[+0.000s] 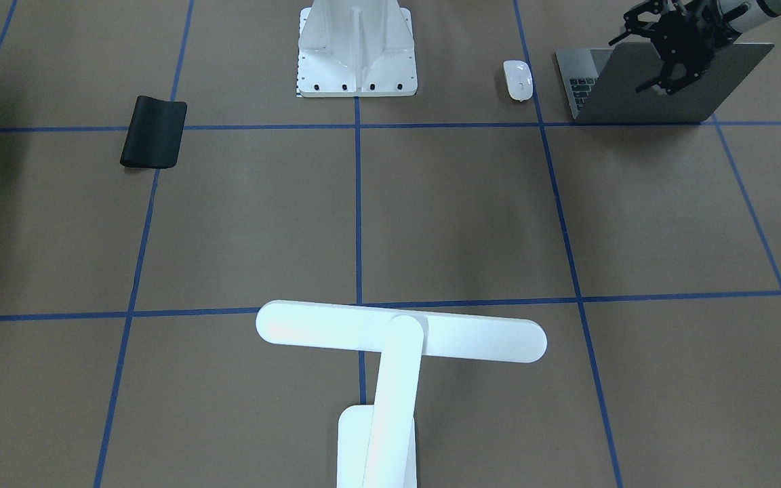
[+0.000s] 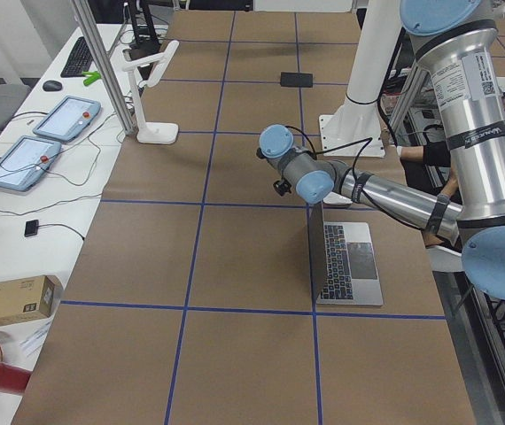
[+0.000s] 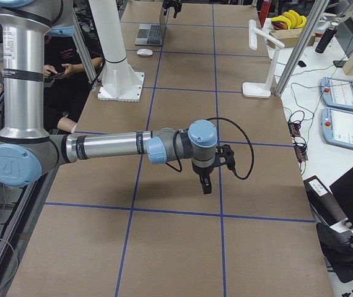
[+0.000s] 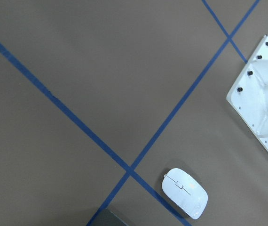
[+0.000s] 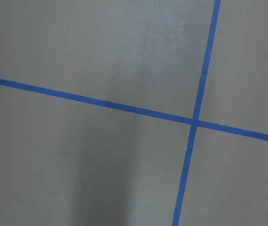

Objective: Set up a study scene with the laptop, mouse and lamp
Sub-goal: 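Reach the left gripper down to the grey laptop's near edge and grasp it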

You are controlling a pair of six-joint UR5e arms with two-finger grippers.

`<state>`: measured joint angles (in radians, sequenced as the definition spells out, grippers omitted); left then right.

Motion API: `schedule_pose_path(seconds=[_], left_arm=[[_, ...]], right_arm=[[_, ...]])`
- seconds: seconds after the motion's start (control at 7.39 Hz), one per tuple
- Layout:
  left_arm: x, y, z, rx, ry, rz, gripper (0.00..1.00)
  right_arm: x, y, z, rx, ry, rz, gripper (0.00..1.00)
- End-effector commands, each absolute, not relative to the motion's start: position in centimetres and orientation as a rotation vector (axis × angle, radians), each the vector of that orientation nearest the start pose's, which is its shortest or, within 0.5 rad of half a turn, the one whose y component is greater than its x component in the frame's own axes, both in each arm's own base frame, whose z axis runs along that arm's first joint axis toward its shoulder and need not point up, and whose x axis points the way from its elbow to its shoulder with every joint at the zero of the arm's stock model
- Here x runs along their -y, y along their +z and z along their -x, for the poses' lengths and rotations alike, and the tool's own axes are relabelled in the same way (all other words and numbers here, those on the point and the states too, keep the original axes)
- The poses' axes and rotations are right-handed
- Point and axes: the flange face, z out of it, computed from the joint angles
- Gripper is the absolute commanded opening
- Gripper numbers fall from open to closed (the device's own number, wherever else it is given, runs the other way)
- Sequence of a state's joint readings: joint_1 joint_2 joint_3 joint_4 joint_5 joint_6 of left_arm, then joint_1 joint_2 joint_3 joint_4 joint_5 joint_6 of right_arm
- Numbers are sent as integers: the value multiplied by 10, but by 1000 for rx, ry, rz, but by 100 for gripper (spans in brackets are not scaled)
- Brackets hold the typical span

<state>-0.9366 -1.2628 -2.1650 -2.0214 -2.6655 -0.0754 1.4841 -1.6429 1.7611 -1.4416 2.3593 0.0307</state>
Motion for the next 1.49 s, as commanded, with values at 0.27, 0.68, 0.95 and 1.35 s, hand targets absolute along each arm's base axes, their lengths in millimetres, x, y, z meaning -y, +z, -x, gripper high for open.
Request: schedule_pose_path(seconds=[0.27, 0.68, 0.95, 1.35], left_arm=[[295, 421, -197, -1219, 994, -337, 99], [272, 447, -185, -1203, 1032, -316, 99], [267, 451, -181, -1209, 1031, -307, 99], [263, 449, -180, -1217, 1049, -332, 98]], right_arm=[[477, 583, -21, 794, -153, -189, 100], [477, 583, -21, 794, -153, -190, 100], [477, 582, -20, 795, -155, -191, 100], [477, 582, -20, 795, -155, -191, 100]])
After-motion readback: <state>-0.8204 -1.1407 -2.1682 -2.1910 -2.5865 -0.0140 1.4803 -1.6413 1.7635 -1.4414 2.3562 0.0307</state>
